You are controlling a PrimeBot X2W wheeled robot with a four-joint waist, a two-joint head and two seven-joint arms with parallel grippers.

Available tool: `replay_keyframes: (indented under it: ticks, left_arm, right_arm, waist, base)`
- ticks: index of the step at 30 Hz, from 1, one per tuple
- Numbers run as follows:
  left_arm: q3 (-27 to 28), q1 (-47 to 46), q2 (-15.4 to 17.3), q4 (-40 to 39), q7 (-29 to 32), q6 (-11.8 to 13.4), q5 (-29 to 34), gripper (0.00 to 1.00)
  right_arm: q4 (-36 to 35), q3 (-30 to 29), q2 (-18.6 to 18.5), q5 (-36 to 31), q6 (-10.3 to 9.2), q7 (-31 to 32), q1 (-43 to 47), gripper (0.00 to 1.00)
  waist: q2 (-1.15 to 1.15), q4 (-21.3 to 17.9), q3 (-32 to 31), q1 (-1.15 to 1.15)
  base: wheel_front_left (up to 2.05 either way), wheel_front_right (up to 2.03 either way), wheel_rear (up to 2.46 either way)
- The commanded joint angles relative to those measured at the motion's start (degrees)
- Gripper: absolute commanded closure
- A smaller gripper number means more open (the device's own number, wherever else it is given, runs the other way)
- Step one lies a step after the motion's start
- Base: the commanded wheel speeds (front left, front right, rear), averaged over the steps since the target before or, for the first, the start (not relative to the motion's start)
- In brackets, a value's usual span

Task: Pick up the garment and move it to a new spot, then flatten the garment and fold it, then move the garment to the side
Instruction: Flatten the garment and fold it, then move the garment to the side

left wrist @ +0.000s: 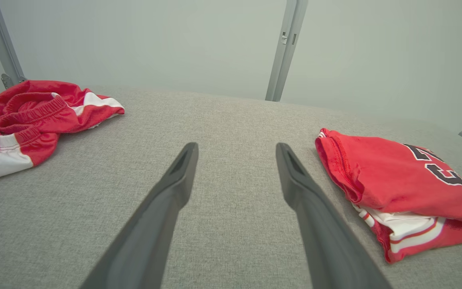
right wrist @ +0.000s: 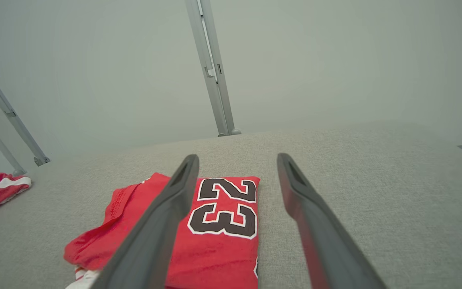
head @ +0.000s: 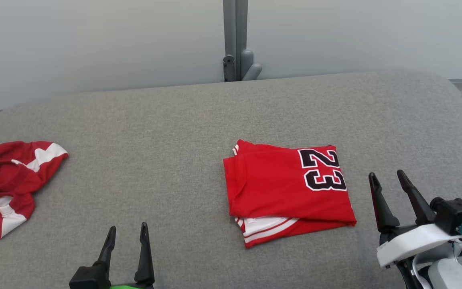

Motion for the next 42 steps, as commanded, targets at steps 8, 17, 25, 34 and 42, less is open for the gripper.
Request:
replay_keyframes:
  ticks: [8,17,25,34,42]
  left_arm:
    - [2.44,4.04,-0.02,-0.76,-0.12,-0.83,2.1,0.0]
    - [3.18,6.57,-0.03,-3.35,-0.12,-0.8,3.92,0.0]
    - [3.99,7.96,-0.03,-4.0,-0.12,-1.15,5.57,0.0]
    - [3.73,8.32,-0.04,-3.8,-0.12,-1.08,6.0,0.0]
    - [3.38,8.49,-0.04,-3.25,-0.12,-1.05,6.46,0.0]
  right_arm:
    - [-5.31,-2.6,3.32,-10.61,-0.01,-0.17,6.75,0.0]
    - [-6.46,-3.96,4.9,-12.96,-0.01,-0.18,11.36,0.0]
    - [-6.46,-3.67,5.44,-13.32,-0.01,-0.18,13.25,0.0]
    - [-6.09,-3.19,5.18,-13.01,-0.01,-0.18,13.95,0.0]
    - [-5.79,-2.5,4.91,-12.77,-0.01,-0.19,13.9,0.0]
  waist:
    - [0.0,-2.81,-4.61,0.0]
    - [0.0,-2.57,-6.14,0.0]
    - [0.0,-2.33,-7.08,0.0]
    - [0.0,-1.87,-7.78,0.0]
    - [0.0,-1.83,-8.56,0.0]
  base:
    - [0.0,0.0,0.0]
    - [0.0,0.0,0.0]
    - [0.0,0.0,0.0]
    - [0.0,0.0,0.0]
    - [0.0,0.0,0.0]
